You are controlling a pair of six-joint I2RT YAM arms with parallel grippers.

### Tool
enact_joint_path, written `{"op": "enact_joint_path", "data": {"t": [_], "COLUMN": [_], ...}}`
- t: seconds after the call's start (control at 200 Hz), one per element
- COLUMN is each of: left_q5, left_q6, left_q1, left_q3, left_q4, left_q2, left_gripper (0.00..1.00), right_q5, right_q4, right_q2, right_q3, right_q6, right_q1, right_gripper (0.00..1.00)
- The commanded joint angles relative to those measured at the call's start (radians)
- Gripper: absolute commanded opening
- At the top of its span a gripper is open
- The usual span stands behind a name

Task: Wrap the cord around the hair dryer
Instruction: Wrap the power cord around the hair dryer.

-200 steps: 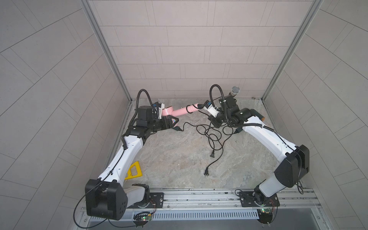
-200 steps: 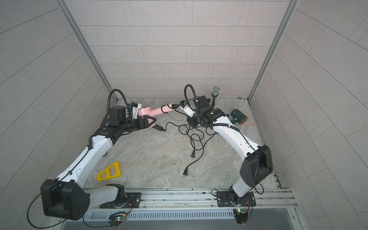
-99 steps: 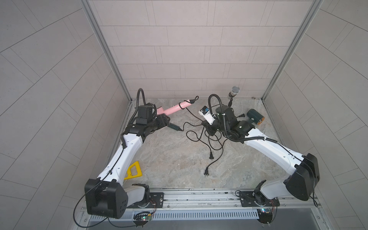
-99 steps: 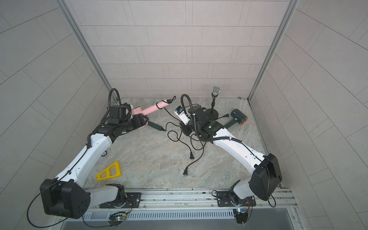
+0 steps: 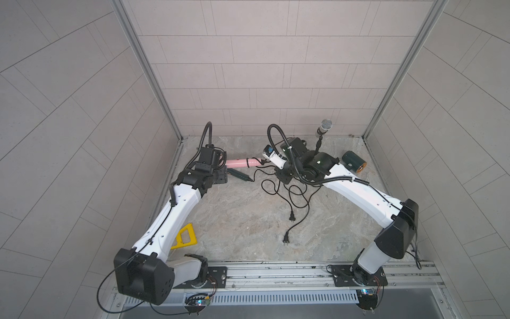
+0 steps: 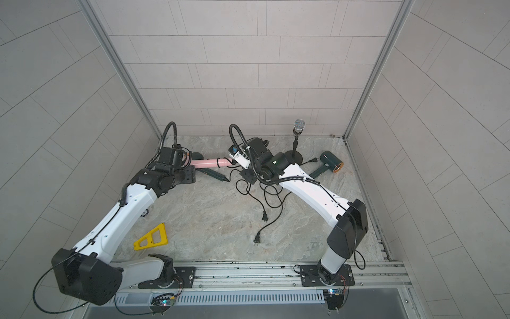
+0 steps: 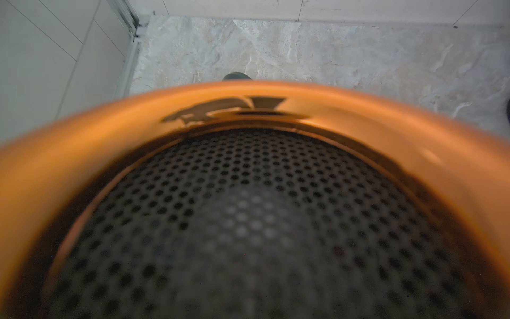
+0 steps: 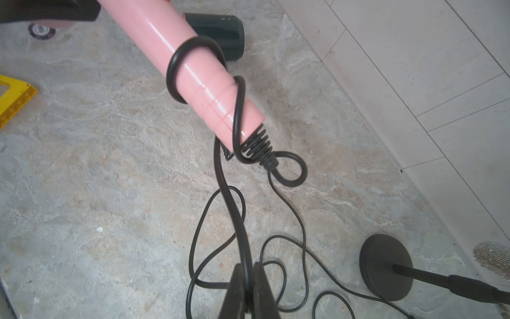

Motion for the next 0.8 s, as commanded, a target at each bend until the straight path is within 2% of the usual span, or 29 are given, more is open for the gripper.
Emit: {"op": "enact_joint_path", "data": {"t": [0.0,0.24,0.31,0.42,0.53,0.625,0.735,0.796], "left_q5": [-0.167,-0.201,-0.18,-0.181,-0.162,-0.086,0.1,0.159], "left_q6": [0.12,0.219,0.246,0.253,0.269,0.319,0.379,0.4], "left_q1": [-0.022,-0.118,-0.138,-0.157,-0.162,-0.176,-0.191,-0.206], "left_q3": [0.041,0.046,0.047,0.058,0.062,0.056,0.029,0.017], "left_q4": [-0.051,-0.085,-0.099,-0.123,-0.141,-0.155,-0.156,-0.156], "left_q2": [0.007,0.052,0.068,0.089,0.096,0.085,0.065,0.054], "left_gripper": [0.0,0.0,0.0,0.0,0.0,0.0,0.0,0.0], "right_q5": [0.058,0.084,0.042,-0.107,-0.044,-0.014,0.061,0.117], "right_q4": [-0.185,-0.328,-0.338,-0.379,-0.397,-0.401,-0.393,-0.408], "right_q2": [0.025,0.122,0.132,0.156,0.183,0.2,0.212,0.219], "right_q3": [0.122,0.285,0.315,0.373,0.394,0.405,0.404,0.402], "right_q6": [-0.079,-0.169,-0.185,-0.184,-0.207,-0.22,-0.259,-0.301], "right_q1": [0.001,0.001,-0.003,-0.027,-0.033,-0.054,-0.082,-0.092], "right_gripper": [0.0,0.0,0.0,0.0,0.0,0.0,0.0,0.0]}}
